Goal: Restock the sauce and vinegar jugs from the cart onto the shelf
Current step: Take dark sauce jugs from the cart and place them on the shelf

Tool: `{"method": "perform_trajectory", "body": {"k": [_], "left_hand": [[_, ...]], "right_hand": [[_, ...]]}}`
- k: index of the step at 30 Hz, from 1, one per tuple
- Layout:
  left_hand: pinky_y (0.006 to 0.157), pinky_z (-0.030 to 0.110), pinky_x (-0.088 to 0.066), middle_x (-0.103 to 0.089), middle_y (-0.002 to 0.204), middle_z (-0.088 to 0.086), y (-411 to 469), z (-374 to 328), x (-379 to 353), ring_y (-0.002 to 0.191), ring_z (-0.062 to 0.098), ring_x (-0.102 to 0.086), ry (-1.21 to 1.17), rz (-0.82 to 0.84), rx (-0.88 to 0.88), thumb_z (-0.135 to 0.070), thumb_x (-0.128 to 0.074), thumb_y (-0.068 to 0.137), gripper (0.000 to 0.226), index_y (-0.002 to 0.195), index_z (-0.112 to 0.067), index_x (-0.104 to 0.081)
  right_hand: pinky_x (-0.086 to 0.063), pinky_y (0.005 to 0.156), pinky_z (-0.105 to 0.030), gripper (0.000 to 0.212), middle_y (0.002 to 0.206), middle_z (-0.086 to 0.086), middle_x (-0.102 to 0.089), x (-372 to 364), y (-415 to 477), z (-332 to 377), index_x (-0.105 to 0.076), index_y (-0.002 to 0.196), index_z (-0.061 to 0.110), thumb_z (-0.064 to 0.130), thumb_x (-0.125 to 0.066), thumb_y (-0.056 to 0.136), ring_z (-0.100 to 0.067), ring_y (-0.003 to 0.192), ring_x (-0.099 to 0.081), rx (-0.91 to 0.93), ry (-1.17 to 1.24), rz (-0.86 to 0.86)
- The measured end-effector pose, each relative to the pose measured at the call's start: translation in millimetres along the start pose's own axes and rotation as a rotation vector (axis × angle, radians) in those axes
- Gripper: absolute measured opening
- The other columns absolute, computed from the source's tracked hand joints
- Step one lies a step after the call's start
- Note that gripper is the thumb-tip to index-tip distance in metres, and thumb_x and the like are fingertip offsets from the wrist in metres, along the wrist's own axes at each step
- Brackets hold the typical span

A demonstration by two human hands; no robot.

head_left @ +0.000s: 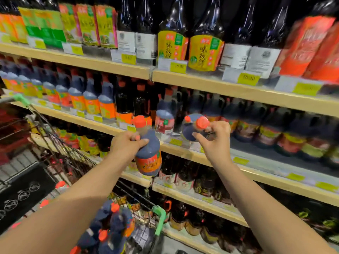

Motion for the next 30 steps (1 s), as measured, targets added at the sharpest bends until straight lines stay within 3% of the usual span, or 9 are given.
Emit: {"method": "perform_trajectory", "body": {"k": [3,5,10,14,17,19,24,27,30], "left_hand": [[0.06,0.03,-0.036,-0.067,0.075,0.008,20,-1,-14,0.087,0.015,-0.061,-0.001,-0.031,-0.021,-0.019,-0.075,0.075,0.044,0.052,-0.018,-0.037],[0.055,0.028,-0.035,-0.055,0.062,-0.003,30,-4,-21,0.075,0.017,-0.052,0.002,-0.018,-0.036,-0.019,-0.075,0.076,0.043,0.053,-0.018,-0.038],[0.057,0.029,-0.042,-0.056,0.094,-0.004,47,-10,-30,0.087,0.016,-0.053,0.06,0.0,-0.093,-0.018,-0.073,0.078,0.039,0.06,-0.016,-0.038],[0.054,0.029,-0.036,-0.057,0.074,0.002,55,-14,-36,0.083,0.02,-0.054,0.088,0.031,-0.118,-0.019,-0.073,0.079,0.039,0.06,-0.015,-0.038],[0.051,0.026,-0.038,-0.062,0.081,0.001,62,-11,-42,0.107,0.026,-0.061,0.067,0.044,-0.103,-0.016,-0.072,0.079,0.032,0.066,-0.011,-0.044],[0.049,0.023,-0.037,-0.062,0.08,0.003,66,-8,-44,0.103,0.027,-0.062,0.06,0.049,-0.089,-0.016,-0.072,0.079,0.033,0.065,-0.012,-0.043],[0.047,0.029,-0.036,-0.052,0.069,0.009,75,-4,-45,0.065,0.02,-0.048,0.092,0.051,-0.084,-0.019,-0.073,0.079,0.039,0.06,-0.016,-0.039],[0.059,0.036,-0.045,-0.061,0.077,0.012,81,-3,-45,0.075,0.021,-0.055,0.07,0.058,-0.045,-0.019,-0.073,0.079,0.036,0.061,-0.014,-0.041],[0.082,0.05,-0.051,-0.066,0.097,0.024,79,-6,-47,0.095,0.031,-0.062,-0.01,0.089,0.012,-0.014,-0.071,0.079,0.038,0.06,-0.015,-0.039]], "right_hand": [[-0.028,0.074,0.0,0.034,0.08,-0.013,-0.046,-12,22,-23,-0.048,0.068,0.0,0.005,-0.082,0.065,-0.009,0.083,-0.032,0.003,-0.006,0.021],[-0.027,0.074,0.0,0.033,0.085,-0.016,-0.051,-24,37,-42,-0.049,0.07,0.0,0.006,-0.081,0.066,-0.015,0.088,-0.037,-0.015,-0.017,0.067],[-0.032,0.071,-0.019,0.031,0.08,0.004,-0.047,-61,59,-91,-0.048,0.078,0.009,0.017,-0.077,0.074,-0.014,0.085,-0.035,-0.166,0.006,0.236],[-0.039,0.063,-0.025,0.036,0.08,0.006,-0.053,-84,79,-118,-0.048,0.087,0.017,0.03,-0.078,0.073,-0.017,0.081,-0.05,-0.289,0.069,0.271],[-0.047,0.077,-0.032,0.051,0.102,-0.004,-0.058,-106,88,-131,-0.048,0.101,0.019,0.035,-0.082,0.066,-0.021,0.096,-0.053,-0.336,0.085,0.29],[-0.049,0.083,-0.039,0.059,0.11,-0.009,-0.057,-119,92,-139,-0.045,0.101,0.018,0.033,-0.085,0.061,-0.024,0.101,-0.055,-0.398,0.102,0.253],[-0.043,0.076,-0.021,0.068,0.106,0.004,-0.052,-131,94,-159,-0.034,0.106,0.028,0.033,-0.085,0.061,-0.015,0.098,-0.053,-0.463,0.168,0.169],[-0.036,0.069,-0.006,0.069,0.1,0.017,-0.047,-135,89,-167,-0.035,0.113,0.031,0.03,-0.084,0.065,-0.007,0.097,-0.05,-0.464,0.254,0.154],[-0.04,0.081,-0.011,0.071,0.112,0.011,-0.047,-133,83,-163,-0.038,0.127,0.02,0.025,-0.081,0.071,-0.006,0.104,-0.048,-0.486,0.299,0.198]]}}
Point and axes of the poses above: each hand's wrist, its own y-axis towards the middle knuckle, its own x-axis out of the back of the hand, z = x × y, the point moved 7 cm from there along y, towards the middle knuckle
